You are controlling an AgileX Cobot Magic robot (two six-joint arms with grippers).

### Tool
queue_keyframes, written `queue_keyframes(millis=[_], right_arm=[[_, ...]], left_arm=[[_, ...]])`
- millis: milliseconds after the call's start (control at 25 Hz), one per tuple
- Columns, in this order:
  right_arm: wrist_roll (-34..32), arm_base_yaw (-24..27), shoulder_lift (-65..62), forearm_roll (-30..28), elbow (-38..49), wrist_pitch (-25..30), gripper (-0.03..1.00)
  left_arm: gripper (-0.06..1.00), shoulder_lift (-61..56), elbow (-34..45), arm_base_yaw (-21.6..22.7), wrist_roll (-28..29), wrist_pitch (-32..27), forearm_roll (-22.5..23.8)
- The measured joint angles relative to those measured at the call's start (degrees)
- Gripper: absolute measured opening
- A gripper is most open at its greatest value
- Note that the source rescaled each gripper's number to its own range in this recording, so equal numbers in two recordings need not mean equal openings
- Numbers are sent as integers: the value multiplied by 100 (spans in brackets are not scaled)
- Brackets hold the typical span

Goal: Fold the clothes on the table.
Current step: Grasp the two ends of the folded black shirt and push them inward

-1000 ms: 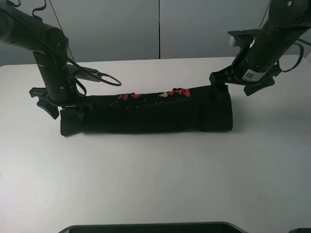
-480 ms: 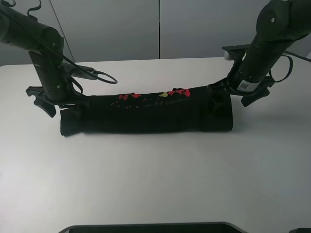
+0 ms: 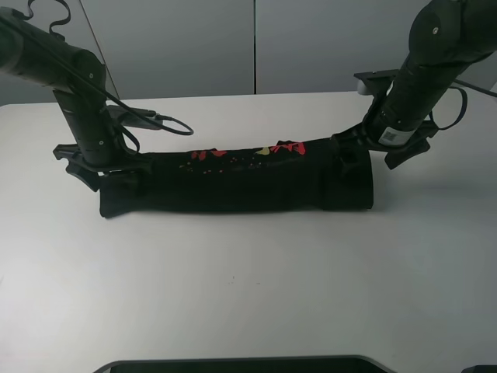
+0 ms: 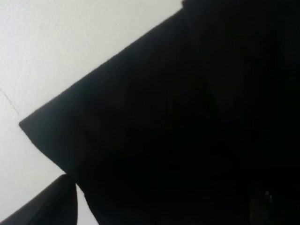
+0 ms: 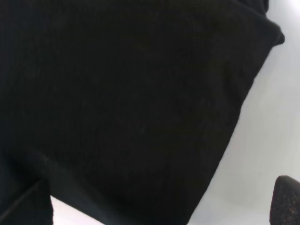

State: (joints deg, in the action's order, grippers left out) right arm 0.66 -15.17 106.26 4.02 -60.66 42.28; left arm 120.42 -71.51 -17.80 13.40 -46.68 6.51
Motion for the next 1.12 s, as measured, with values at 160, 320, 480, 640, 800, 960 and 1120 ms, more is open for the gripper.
queue_keyframes(millis=[160,320,480,640,800,960,1120], right_arm=[[12,0,0,0,0,0,100],[12,0,0,0,0,0,100],[2,0,12,0,-9,36,100],[-27,0,245,0,-266,352,100],[-66,0,563,0,-791,583,100],[-66,12,824,0,-1270,776,100],[-66,200,984,0,-1387,804,100]], left_arm=[[96,84,-62,0,-11,-50,0],[96,113,-84,0,-11,-94,0],[96,117,-96,0,-11,-129,0],[96,127,-117,0,-11,-143,0],[96,140,-117,0,-11,-162,0],[96,140,-117,0,-11,-162,0],[96,140,-117,0,-48,-171,-10]])
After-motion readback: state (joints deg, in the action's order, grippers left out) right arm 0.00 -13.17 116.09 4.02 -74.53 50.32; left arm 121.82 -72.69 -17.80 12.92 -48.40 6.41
